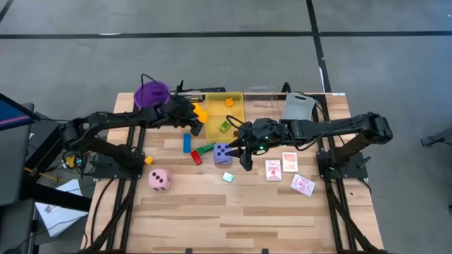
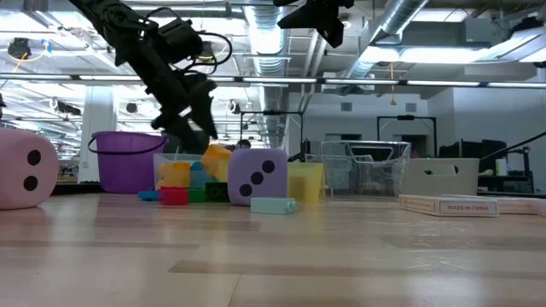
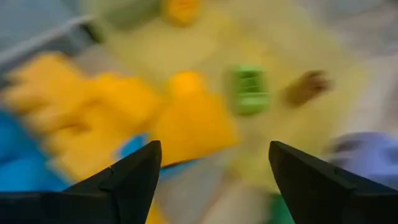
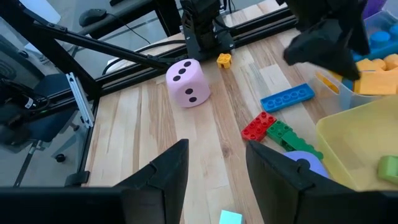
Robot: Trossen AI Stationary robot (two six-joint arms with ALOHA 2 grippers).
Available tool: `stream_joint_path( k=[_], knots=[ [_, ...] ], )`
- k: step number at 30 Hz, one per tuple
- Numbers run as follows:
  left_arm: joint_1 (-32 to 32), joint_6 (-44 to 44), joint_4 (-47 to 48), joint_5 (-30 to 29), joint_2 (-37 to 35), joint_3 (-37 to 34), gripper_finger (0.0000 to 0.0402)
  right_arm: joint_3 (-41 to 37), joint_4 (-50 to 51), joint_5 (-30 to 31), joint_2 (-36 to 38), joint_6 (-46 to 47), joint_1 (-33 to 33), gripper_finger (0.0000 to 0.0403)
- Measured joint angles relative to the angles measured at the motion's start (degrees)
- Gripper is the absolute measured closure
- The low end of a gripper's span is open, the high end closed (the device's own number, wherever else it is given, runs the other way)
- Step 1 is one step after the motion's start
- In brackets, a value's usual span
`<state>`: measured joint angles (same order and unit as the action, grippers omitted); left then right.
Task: Pick & Place Toys
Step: Put the red eight stud game piece into the yellow bin
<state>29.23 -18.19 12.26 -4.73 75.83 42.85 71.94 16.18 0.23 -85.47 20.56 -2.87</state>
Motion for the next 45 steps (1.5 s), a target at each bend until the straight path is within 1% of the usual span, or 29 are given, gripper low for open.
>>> stream_joint_path(
  k=[4, 5, 7, 9, 13, 16, 18, 20, 22, 24, 27, 30, 33, 36, 39, 42, 45],
  knots=[
    [0.04, 1.74, 4.19, -10.40, -2.28, 0.00, 0.0117, 0.00, -0.02, 0.02, 0.00, 0.00, 0.00, 0.0249],
    [0.08, 1.65, 4.83, -11.81, -3.27, 0.00, 0.0118, 0.00, 0.00, 0.02, 0.00, 0.00, 0.00, 0.0249],
    [0.09, 1.47, 4.47, -11.82, -5.81, 0.00, 0.0120, 0.00, -0.02, 0.02, 0.00, 0.01, 0.02, 0.0249],
    [0.09, 1.46, 4.01, -8.84, -8.92, 0.00, 0.0121, 0.00, -0.03, 0.02, 0.00, 0.02, 0.00, 0.0249],
    [-0.22, 1.44, 4.13, 1.93, -14.77, 0.02, 0.0121, 0.00, -0.04, 0.02, 0.00, 0.02, 0.00, 0.0249],
    [-2.05, 2.98, 6.27, 7.49, -18.51, 0.04, 0.0121, 0.00, -0.04, 0.02, 0.00, 0.01, 0.00, 0.0249],
    [-4.64, 6.47, 9.75, 8.67, -20.39, 0.04, 0.0121, 0.00, -0.03, 0.02, 0.00, 0.00, 0.00, 0.0249],
    [-7.66, 9.76, 14.48, 8.75, -21.82, 0.04, 0.0121, 0.00, -0.02, -0.02, -0.02, -0.02, 0.00, 0.0249],
    [-10.91, 11.22, 18.91, 8.13, -22.44, 0.04, 0.0121, 0.00, 0.02, -0.07, 0.00, -0.04, 0.00, 0.0249],
    [-14.41, 11.54, 22.24, 7.11, -22.60, 0.04, 0.0121, 0.00, 0.05, -0.08, 0.00, -0.02, 0.00, 0.0249],
    [-19.76, 12.16, 24.49, 5.05, -22.31, 0.04, 0.0121, 0.00, 0.05, -0.22, 0.00, -0.16, 0.00, 0.0249],
    [-24.58, 15.36, 25.44, 1.55, -20.75, 0.00, 0.0121, 0.00, 0.07, -0.22, 0.00, -0.15, 0.00, 0.0249],
    [-27.92, 18.69, 25.06, -1.47, -18.50, 0.02, 0.0121, 0.00, 0.07, -0.22, 0.00, -0.14, 0.00, 0.0249],
    [-29.58, 22.36, 23.96, -1.84, -15.57, -0.04, 0.0121, 0.00, 0.27, -0.22, 0.00, -0.12, 0.00, 0.0249],
    [-30.25, 26.05, 20.96, -0.55, -12.65, -1.20, 0.0121, -0.02, 0.64, -0.22, 0.00, -0.06, 0.00, 0.0249],
    [-30.34, 29.61, 15.17, 1.80, -9.97, -3.19, 0.0121, 0.00, 1.54, -0.21, 0.00, 0.00, -0.20, 0.0249],
    [-30.34, 34.20, 10.00, 2.77, -6.89, -4.45, 0.0121, 0.00, 2.00, -0.22, 0.00, 0.00, -0.52, 0.0249]
  ],
)
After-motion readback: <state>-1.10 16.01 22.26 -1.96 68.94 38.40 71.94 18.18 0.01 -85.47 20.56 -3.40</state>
